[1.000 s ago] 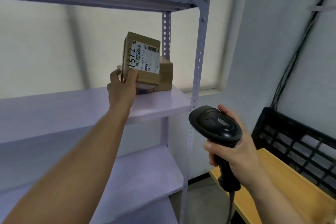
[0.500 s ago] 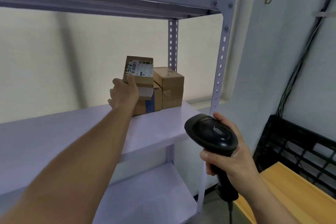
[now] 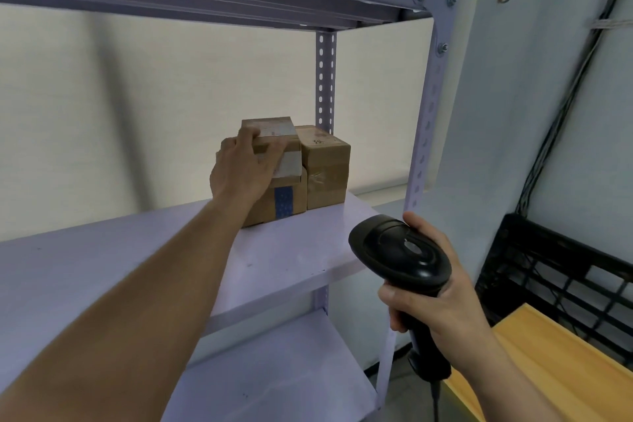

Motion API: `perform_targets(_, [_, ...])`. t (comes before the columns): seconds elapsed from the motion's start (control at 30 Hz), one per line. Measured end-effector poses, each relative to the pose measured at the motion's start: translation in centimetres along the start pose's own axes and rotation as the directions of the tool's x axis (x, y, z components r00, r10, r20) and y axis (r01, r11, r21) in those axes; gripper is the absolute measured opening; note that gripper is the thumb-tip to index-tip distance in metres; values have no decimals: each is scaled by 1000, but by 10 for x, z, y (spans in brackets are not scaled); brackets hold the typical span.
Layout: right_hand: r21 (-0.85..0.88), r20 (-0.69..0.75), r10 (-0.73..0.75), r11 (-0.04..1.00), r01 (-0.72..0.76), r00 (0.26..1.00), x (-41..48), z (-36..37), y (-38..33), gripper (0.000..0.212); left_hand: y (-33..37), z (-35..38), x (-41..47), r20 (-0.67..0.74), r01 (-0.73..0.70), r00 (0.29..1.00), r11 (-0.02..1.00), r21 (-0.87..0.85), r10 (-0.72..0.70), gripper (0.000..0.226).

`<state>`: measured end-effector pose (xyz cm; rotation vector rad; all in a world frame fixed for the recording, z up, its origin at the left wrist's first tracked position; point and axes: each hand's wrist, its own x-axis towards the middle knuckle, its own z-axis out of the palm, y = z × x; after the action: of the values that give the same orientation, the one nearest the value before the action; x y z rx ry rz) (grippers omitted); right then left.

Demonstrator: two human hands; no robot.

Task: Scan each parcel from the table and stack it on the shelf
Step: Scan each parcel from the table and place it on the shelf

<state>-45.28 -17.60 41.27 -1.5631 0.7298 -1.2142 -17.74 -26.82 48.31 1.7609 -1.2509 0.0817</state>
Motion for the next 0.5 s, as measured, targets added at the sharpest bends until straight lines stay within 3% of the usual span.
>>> perform_targets(0.17, [-14, -23, -7, 1000, 6, 1000, 2, -1, 3, 87, -2, 0, 7, 61, 22, 998, 999, 43, -24, 74])
perform_targets(0.5, [15, -78, -11, 1000, 12, 997, -3, 0, 10, 85, 0, 18, 18, 44, -27, 999, 998, 62, 25, 60])
